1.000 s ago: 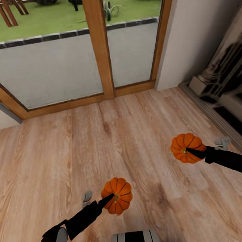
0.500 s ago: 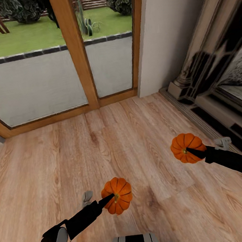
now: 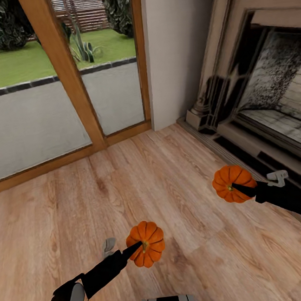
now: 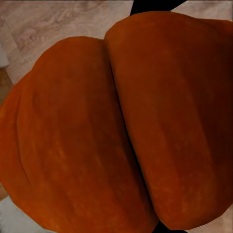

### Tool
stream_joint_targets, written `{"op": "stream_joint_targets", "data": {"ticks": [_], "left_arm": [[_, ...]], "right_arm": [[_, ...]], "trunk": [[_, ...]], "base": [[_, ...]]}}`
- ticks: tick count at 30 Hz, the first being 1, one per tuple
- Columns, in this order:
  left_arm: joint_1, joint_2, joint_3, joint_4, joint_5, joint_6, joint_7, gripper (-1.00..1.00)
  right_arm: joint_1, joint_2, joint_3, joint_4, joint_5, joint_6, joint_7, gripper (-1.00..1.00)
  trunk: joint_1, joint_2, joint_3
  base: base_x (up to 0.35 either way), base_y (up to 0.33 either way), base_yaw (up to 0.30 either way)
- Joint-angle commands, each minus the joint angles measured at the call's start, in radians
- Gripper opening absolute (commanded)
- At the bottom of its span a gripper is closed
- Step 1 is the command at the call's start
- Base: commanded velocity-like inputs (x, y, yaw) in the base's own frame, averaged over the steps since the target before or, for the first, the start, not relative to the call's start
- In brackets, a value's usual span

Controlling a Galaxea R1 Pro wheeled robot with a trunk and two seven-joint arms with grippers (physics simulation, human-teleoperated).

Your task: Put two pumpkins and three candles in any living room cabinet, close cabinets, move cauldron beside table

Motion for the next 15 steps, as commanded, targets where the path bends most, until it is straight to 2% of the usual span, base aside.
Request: {"op": "stream_joint_targets", "data": {"ticks": [1,15], "left_arm": [[0.000,-0.001,0.002,0.000,0.001,0.006,-0.008,-1.00],[-0.007,-0.001,0.004,0.028,-0.004,-0.003,-0.007,-1.00]], "right_arm": [[-0.001,0.000,-0.001,0.000,-0.009,0.008,0.002,-1.00],[-0.001,-0.003,-0.004,0.000,-0.009,0.006,0.002,-1.00]], "trunk": [[-0.001,0.000,0.003],[-0.007,0.003,0.057]], "base": [[0.000,0.000,-0.279],[0.000,0.000,-0.279]]}}
